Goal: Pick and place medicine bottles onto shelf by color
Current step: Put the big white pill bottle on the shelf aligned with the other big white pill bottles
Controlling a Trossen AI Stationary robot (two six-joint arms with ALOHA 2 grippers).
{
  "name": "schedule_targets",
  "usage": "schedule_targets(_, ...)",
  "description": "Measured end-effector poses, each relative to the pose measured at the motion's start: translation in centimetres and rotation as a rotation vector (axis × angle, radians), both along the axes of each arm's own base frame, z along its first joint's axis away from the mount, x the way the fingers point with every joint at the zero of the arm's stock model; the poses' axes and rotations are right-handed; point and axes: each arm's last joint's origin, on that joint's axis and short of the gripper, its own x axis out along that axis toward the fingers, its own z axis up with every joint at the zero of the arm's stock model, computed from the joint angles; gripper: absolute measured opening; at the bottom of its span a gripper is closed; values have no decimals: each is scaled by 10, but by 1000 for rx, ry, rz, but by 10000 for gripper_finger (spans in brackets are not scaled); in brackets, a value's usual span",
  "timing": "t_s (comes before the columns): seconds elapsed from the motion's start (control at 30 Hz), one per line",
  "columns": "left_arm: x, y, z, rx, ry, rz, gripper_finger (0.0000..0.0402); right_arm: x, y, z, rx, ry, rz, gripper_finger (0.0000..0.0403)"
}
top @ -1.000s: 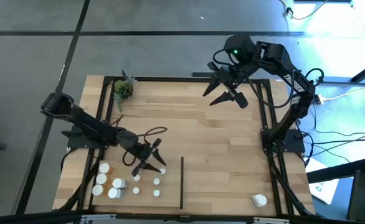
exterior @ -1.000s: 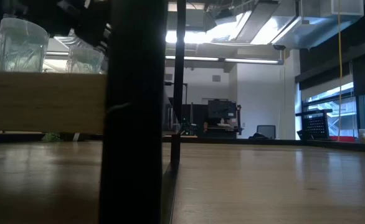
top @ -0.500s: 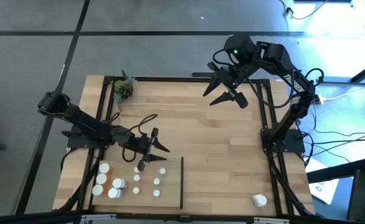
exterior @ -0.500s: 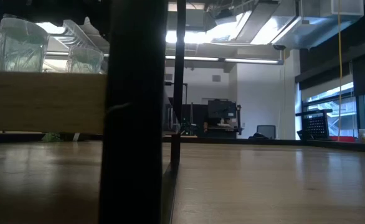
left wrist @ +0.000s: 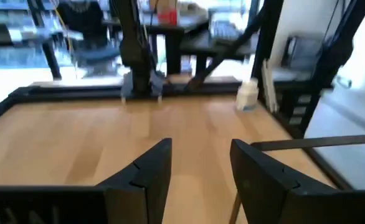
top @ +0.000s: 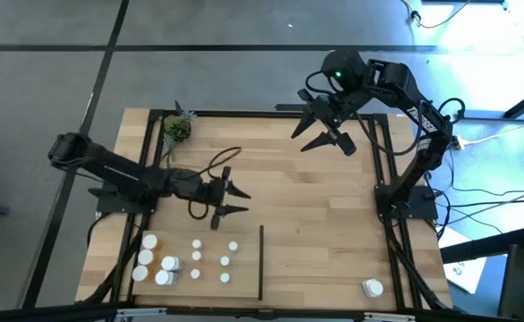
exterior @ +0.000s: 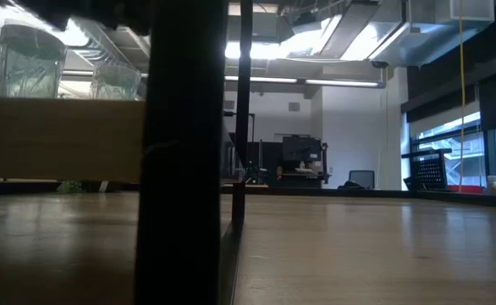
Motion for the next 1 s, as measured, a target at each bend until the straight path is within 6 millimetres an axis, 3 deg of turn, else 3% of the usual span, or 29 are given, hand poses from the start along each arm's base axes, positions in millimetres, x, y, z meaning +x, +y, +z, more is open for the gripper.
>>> schedule_targets(0.2,7,11,38,85,298,36,156,0,0,0,-2,-5,0,193)
schedule_targets(0.43,-3,11,75,53,541,-11,156,0,0,0,-2,-5,0,193)
schedule_targets(0.83,-15,13,81,-100,717,88,156,5,-1,6,-23,-83,0,193)
schedule_targets(1.0,-15,14,81,-102,719,89,156,6,0,6,114,16,-122,193)
